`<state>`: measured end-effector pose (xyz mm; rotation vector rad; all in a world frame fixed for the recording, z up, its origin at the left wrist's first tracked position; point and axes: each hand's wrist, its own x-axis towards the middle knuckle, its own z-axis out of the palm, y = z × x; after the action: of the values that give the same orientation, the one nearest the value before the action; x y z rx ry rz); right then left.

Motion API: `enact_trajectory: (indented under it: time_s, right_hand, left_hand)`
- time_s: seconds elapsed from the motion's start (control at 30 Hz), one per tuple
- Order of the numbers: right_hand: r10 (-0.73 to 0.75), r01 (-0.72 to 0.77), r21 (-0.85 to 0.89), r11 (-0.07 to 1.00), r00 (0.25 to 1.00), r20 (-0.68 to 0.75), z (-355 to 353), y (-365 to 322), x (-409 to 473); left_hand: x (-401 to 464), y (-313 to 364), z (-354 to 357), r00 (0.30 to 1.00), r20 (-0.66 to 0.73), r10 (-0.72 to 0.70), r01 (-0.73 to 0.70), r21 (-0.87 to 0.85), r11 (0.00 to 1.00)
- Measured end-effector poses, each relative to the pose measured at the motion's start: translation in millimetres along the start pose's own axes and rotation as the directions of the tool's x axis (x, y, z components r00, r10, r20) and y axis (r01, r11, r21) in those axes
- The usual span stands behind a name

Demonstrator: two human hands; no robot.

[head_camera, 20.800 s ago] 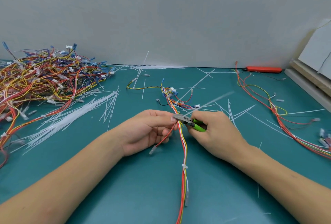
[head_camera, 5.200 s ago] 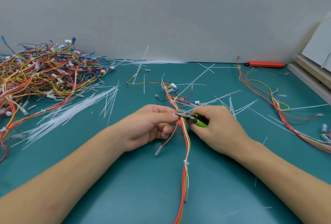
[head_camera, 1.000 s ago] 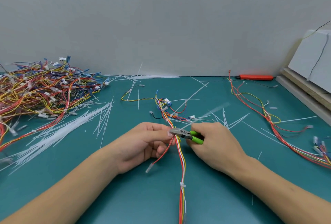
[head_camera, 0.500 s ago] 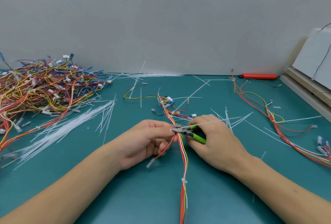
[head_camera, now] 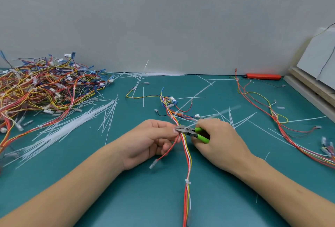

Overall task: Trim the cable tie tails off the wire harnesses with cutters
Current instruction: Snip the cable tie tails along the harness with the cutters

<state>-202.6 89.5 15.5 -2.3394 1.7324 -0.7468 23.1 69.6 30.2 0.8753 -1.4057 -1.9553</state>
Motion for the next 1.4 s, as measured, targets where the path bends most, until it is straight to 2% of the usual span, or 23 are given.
enact_trajectory:
  time_s: [0.13, 0.63, 0.9, 1.07, 1.4]
  right_hand:
    - [-0.022, 0.021, 0.048, 0.999, 1.000, 0.022, -1.5, 0.3, 1.3]
    - [-0.041, 0.040, 0.037, 0.998, 0.999, 0.027, -1.9, 1.4, 2.0]
    - [0.057, -0.057, -0.004, 0.998, 0.998, -0.012, 1.6, 3.7, -0.7]
    - [-0.012, 0.012, 0.012, 1.000, 1.000, 0.007, 1.1, 1.8, 0.2]
    - [-0.011, 0.010, 0.014, 1.000, 1.000, 0.023, -0.7, 2.4, 1.3]
  left_hand:
    - [0.8, -0.3, 0.4, 1.000, -0.015, -0.003, 0.003, -0.007, 1.000]
    - [2.4, -0.9, -0.1, 1.000, -0.023, -0.014, 0.014, -0.029, 0.999]
    - [1.7, -1.7, -1.3, 1.000, -0.009, -0.020, 0.020, -0.030, 0.999]
    - [1.7, -0.8, -0.4, 1.000, -0.019, -0.020, 0.020, -0.030, 0.999]
    - [2.1, -0.2, 0.0, 0.999, -0.029, -0.028, 0.027, -0.028, 0.999]
